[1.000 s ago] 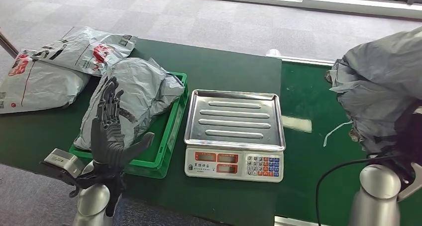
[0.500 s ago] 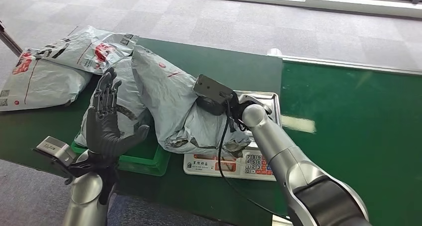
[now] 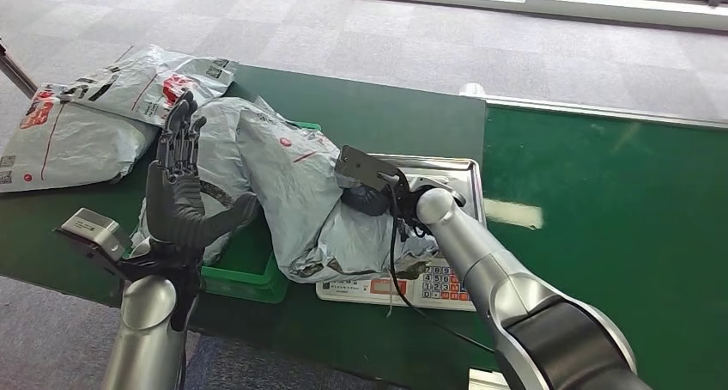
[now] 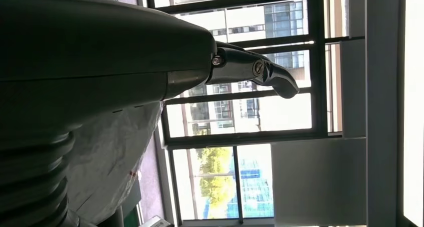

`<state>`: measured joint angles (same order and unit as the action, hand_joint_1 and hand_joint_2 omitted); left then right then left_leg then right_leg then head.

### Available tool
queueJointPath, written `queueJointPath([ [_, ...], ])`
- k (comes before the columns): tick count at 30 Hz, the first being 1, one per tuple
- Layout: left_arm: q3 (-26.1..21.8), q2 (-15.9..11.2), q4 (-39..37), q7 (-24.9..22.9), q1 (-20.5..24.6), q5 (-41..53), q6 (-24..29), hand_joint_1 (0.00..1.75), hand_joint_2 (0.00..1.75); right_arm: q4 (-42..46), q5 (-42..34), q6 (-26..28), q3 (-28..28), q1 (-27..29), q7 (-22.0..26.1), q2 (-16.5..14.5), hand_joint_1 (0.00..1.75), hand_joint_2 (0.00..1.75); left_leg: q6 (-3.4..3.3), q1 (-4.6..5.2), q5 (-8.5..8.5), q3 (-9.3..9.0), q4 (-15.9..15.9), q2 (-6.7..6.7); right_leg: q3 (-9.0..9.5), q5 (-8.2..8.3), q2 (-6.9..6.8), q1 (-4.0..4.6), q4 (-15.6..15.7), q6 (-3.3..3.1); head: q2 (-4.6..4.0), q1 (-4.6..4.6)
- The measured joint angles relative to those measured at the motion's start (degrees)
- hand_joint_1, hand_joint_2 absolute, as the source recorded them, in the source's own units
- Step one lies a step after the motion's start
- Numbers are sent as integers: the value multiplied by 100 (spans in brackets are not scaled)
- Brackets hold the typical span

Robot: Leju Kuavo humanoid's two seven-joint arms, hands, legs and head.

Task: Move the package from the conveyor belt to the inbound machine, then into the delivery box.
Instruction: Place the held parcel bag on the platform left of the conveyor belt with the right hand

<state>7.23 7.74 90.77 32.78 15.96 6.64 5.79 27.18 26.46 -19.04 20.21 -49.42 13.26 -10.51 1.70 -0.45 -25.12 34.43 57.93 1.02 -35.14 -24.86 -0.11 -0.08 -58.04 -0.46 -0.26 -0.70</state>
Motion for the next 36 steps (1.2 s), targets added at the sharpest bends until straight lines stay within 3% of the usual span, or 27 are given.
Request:
queueJointPath([
  [1,-8,-8,-11,18,-1,-4,5,0,175,-15,-5,-10,14,-1,-12,0,17,175,0,0,0,0,0,0,0,0,0,0,0,0,0,0],
  [2,-16,-17,-19,36,-3,-9,8,0,175,-31,-10,-16,28,-2,-23,0,0,175,0,0,0,0,0,0,-1,0,0,0,0,0,0,0],
  [21,-40,-121,-28,122,-82,-15,30,0,175,-86,-112,-14,120,-4,70,0,0,175,1,0,0,2,0,-1,-2,0,1,0,0,-1,0,0],
  [36,-44,-267,98,427,-410,165,313,0,175,547,-1243,726,-15,251,1089,37,0,175,1,0,0,3,0,-5,-10,0,7,0,0,-1,0,0],
])
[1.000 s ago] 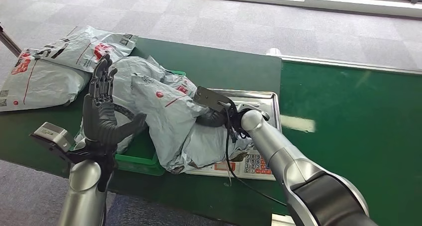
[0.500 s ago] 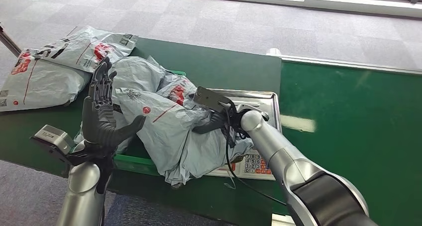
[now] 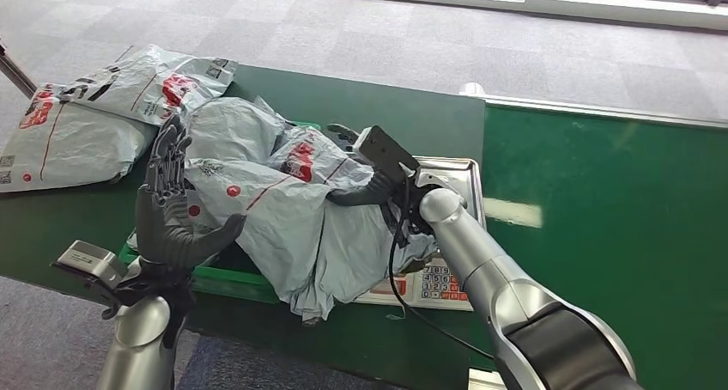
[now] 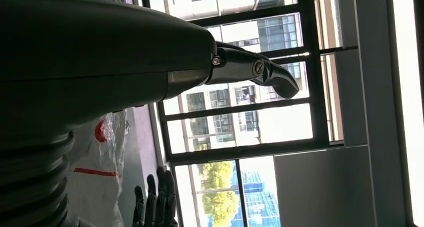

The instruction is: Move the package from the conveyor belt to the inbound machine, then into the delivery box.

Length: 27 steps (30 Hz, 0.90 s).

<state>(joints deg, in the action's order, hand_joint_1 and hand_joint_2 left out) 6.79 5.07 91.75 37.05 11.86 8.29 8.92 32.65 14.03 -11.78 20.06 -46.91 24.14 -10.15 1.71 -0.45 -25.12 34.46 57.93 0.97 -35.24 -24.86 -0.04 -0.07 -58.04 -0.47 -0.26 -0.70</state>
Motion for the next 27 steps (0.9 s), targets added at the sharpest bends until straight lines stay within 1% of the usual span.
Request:
queueJointPath([
  [2,4,-5,6,-16,20,111,9,0,175,420,-227,243,-84,187,45,37,0,175,0,0,0,0,1,1,-2,0,-1,0,0,0,0,0],
  [4,29,0,-36,-70,106,283,20,0,175,1032,-383,537,-218,452,1,89,0,175,0,0,0,3,2,2,-5,0,-2,0,0,0,0,0],
  [9,178,121,-247,-318,567,595,41,0,175,3063,-357,1307,-767,1282,-41,215,0,175,-4,4,-2,11,7,2,-10,1,-2,-1,1,2,0,-1],
  [12,235,182,-332,-488,813,664,7,0,175,4277,-319,1731,-1078,1848,164,362,0,175,-12,7,-8,13,9,2,-11,1,-1,-1,2,3,0,-1],
  [16,297,171,-397,-673,1070,745,114,0,175,5553,-488,2277,-1343,2707,649,638,0,175,-19,7,-17,14,9,-1,-11,-1,1,-2,3,5,0,-1],
  [18,340,145,-427,-744,1165,816,212,0,175,5940,-589,2420,-1399,3109,812,749,0,175,-19,8,-21,14,9,-8,-12,-2,7,-3,3,6,0,-1],
  [20,388,126,-462,-778,1227,861,268,0,175,6162,-658,2477,-1431,3384,895,811,0,175,-18,8,-22,14,8,-21,-15,-3,17,-9,3,7,0,-1],
  [24,465,113,-539,-789,1292,903,315,0,175,6408,-688,2513,-1456,3668,959,902,0,175,-16,7,-21,12,8,-32,-17,-2,26,-16,3,6,0,-1],
  [27,500,108,-585,-787,1324,904,321,0,175,6515,-693,2517,-1485,3761,960,940,0,175,-15,7,-19,11,8,-34,-17,-1,28,-16,2,4,0,-1],
])
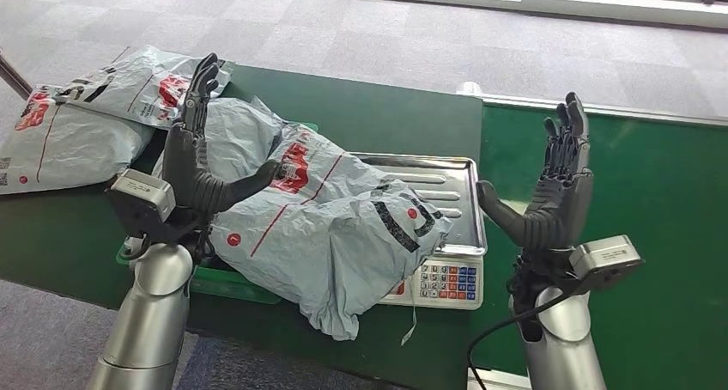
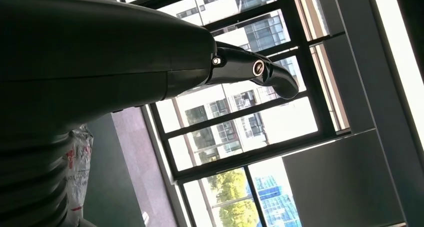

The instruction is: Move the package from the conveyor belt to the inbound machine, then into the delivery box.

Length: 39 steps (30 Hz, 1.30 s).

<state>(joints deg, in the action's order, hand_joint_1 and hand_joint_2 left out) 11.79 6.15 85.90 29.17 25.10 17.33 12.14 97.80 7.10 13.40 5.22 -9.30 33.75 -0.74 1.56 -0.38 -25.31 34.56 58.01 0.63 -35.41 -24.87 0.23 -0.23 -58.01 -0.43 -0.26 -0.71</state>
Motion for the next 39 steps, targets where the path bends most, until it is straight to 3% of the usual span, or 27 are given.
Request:
queueJointPath([
  [9,62,-4,-101,-157,30,96,31,0,175,114,-90,6,-40,148,-96,50,0,175,0,0,0,-2,0,-7,0,-1,3,0,0,1,0,1],
  [12,153,5,-430,-837,165,470,-108,0,175,100,-246,200,-126,389,95,8,0,175,-3,1,-1,0,0,4,2,-4,-6,0,0,6,0,1],
  [15,308,40,-1157,-1736,426,1071,-458,0,175,159,-294,777,-284,644,485,-172,0,175,-3,4,-1,1,0,8,3,-4,-8,-1,0,7,0,0],
  [19,559,165,-2331,-2280,794,1847,-839,0,175,437,-261,1475,-386,865,633,-390,0,175,-3,9,-1,-1,1,-7,-3,2,9,-4,0,11,0,0],
  [20,616,217,-2617,-2363,885,2007,-909,7,175,511,-259,1597,-394,888,642,-423,0,175,-3,10,-1,-2,1,-9,-3,2,10,-5,0,12,0,-1],
  [21,672,272,-2908,-2451,979,2155,-984,40,175,571,-260,1693,-399,902,646,-452,0,175,-3,10,-1,-1,1,-9,-2,2,10,-5,0,12,0,-1],
  [24,830,440,-3784,-2701,1260,2495,-1173,164,175,646,-237,1831,-400,916,651,-538,0,175,-4,12,-1,-1,1,-9,0,3,9,-5,0,13,0,-1],
  [25,871,492,-4054,-2757,1348,2573,-1197,175,175,656,-213,1855,-400,919,651,-569,0,175,-4,12,-1,-1,1,-9,1,3,8,-5,0,14,0,-1],
  [31,987,685,-5108,-2904,1765,2866,-1245,175,175,700,-138,1875,-399,937,650,-693,0,175,-11,12,-6,-14,-1,-7,20,0,4,-4,0,15,0,-1],
  [39,1038,738,-5501,-2909,1959,2890,-1264,175,175,722,-140,1865,-399,972,649,-738,0,175,-21,12,-14,-49,-2,-8,57,-5,3,-4,0,20,0,-1],
])
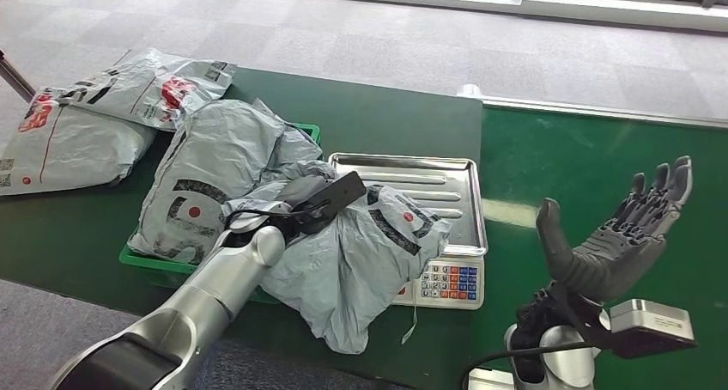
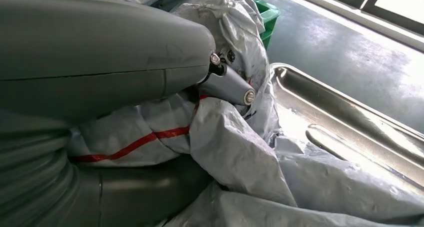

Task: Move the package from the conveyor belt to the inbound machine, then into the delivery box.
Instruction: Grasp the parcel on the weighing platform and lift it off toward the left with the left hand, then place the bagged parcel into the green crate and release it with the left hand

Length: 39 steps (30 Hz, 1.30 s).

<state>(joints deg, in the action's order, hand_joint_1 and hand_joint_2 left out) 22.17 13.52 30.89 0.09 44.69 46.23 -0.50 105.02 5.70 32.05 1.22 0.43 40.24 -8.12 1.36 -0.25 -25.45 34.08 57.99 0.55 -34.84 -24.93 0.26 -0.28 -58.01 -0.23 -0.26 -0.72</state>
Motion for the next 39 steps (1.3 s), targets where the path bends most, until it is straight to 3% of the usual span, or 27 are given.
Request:
queueJointPath([
  [14,-348,-103,616,560,-205,-647,491,175,175,150,-187,-238,-73,312,-3,-27,0,175,0,1,1,6,0,0,-6,0,-1,0,0,0,0,-1],
  [25,-1221,-993,3236,431,-255,-1381,937,175,175,630,-99,-422,-485,973,0,-161,0,175,7,-3,5,33,-6,-5,-41,-5,3,2,-2,-8,0,-1],
  [32,-1474,-1227,3817,479,-284,-1345,1029,175,175,803,-81,-443,-562,1135,-1,-237,0,175,6,1,5,38,-6,-1,-41,-7,0,3,-2,-5,0,1],
  [39,-1773,-1543,4047,268,-275,-956,1664,175,175,888,-103,-534,-652,1280,-2,-261,0,175,7,3,5,36,-6,-7,-43,-5,5,0,-2,-4,0,1],
])
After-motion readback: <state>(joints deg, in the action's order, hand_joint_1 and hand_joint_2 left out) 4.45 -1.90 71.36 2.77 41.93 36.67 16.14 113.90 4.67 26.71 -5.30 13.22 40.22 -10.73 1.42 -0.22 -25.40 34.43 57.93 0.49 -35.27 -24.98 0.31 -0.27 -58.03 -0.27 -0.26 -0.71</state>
